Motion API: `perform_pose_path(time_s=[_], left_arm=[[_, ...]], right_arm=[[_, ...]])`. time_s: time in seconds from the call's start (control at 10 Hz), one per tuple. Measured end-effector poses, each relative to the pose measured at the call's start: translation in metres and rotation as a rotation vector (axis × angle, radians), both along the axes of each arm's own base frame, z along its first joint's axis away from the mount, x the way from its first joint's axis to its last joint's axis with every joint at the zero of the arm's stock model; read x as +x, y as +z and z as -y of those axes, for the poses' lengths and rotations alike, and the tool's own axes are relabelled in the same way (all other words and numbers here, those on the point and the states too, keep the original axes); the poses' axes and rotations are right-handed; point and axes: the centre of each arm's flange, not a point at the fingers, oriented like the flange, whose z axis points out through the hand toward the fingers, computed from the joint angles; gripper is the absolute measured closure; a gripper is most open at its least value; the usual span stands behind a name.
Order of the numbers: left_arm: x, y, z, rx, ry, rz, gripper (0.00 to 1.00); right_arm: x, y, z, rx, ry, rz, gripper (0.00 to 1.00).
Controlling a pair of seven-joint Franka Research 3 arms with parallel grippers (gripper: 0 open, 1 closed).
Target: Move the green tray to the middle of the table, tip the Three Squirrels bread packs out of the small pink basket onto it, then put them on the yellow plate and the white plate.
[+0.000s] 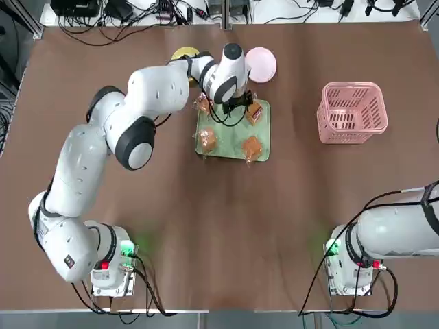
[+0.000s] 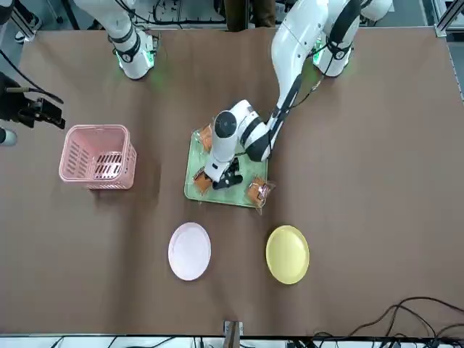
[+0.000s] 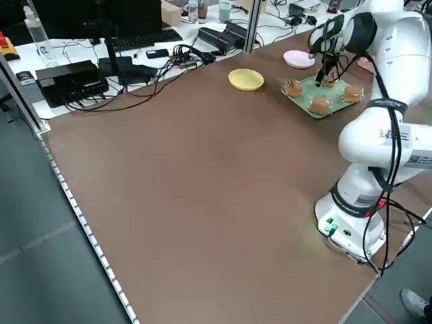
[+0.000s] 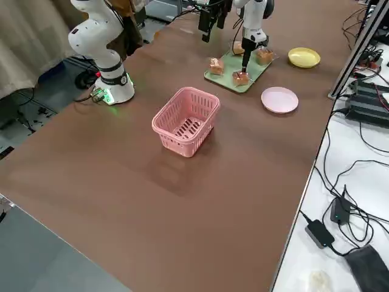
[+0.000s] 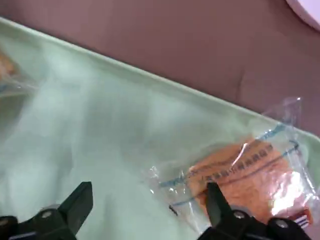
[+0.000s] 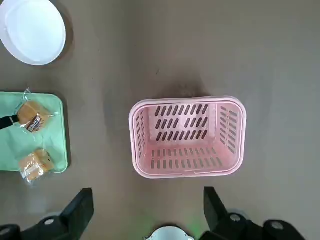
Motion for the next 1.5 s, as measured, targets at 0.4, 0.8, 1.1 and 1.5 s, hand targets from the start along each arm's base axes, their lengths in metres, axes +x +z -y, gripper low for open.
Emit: perform_pose_path(time_s=[0.4,0.8,1.1,1.5], left_arm=[[-0.011,-0.006,0.015,-0.035,-0.021,0.024,0.0],[-0.008,-0.002,0.017,-0.038,-0.013,0.029,0.0],[0.02,0.016,-0.006,-0.005,0.022,0.015,0.0],[0.083,0.089,-0.077,0.045,-0.003,0.008,0.0]], right_arm=[[0.0,0.0,0.0,0.0,0.0,0.0,0.03],[0.0,0.0,0.0,0.0,0.0,-0.001,0.03],[0.0,0.0,0.0,0.0,0.0,-0.001,0.03],[0.0,0.0,0.0,0.0,0.0,-0.001,0.03]])
